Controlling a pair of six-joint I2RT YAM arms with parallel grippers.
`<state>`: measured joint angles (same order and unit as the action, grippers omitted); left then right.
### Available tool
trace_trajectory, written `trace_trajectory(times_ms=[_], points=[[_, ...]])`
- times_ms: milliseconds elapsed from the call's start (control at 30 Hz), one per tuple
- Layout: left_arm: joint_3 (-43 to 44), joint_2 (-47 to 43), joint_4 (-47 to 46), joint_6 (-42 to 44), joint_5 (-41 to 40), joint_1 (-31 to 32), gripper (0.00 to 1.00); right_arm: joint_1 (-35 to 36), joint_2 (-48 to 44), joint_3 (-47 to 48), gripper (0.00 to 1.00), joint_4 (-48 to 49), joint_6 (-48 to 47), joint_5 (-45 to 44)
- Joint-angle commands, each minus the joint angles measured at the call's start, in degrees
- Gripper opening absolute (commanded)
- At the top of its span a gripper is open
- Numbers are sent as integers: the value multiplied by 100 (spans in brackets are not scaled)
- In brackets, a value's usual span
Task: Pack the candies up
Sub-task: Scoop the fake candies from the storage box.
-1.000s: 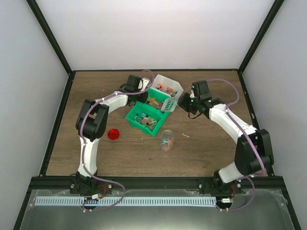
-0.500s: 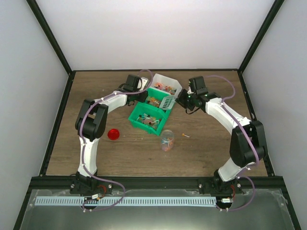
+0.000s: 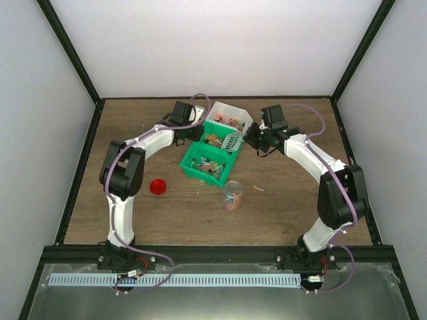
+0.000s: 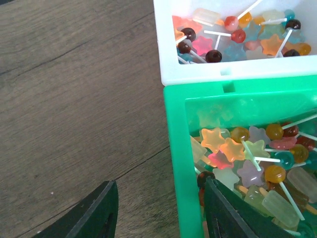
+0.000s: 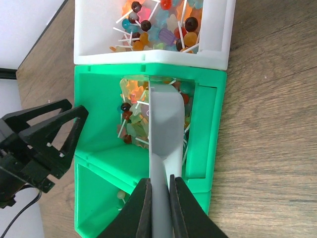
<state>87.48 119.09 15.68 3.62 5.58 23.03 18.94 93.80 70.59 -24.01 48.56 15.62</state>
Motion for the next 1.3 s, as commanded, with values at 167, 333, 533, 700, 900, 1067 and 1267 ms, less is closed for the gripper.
trace_trajectory(times_ms=[167, 333, 533, 700, 900, 1067, 1267], points=[[-54, -283, 57, 43, -97, 0, 31, -34, 99, 354, 1, 156, -38, -117], [-63, -207, 83, 133, 91, 9, 24, -36, 120, 379, 1, 112, -33, -105], [20, -50, 162, 144, 31, 9, 39, -36, 119, 403, 1, 124, -52, -34], [14, -47, 146, 134, 63, 6, 31, -39, 161, 478, 1, 28, -50, -171], [23, -5, 132, 164, 247, 7, 17, -39, 254, 599, 1, -87, -42, -197], [43, 20, 150, 172, 255, 9, 4, -34, 419, 834, 1, -386, 28, -372], [59, 62, 141, 171, 325, 7, 4, -38, 712, 1145, 1, -660, 34, -398]])
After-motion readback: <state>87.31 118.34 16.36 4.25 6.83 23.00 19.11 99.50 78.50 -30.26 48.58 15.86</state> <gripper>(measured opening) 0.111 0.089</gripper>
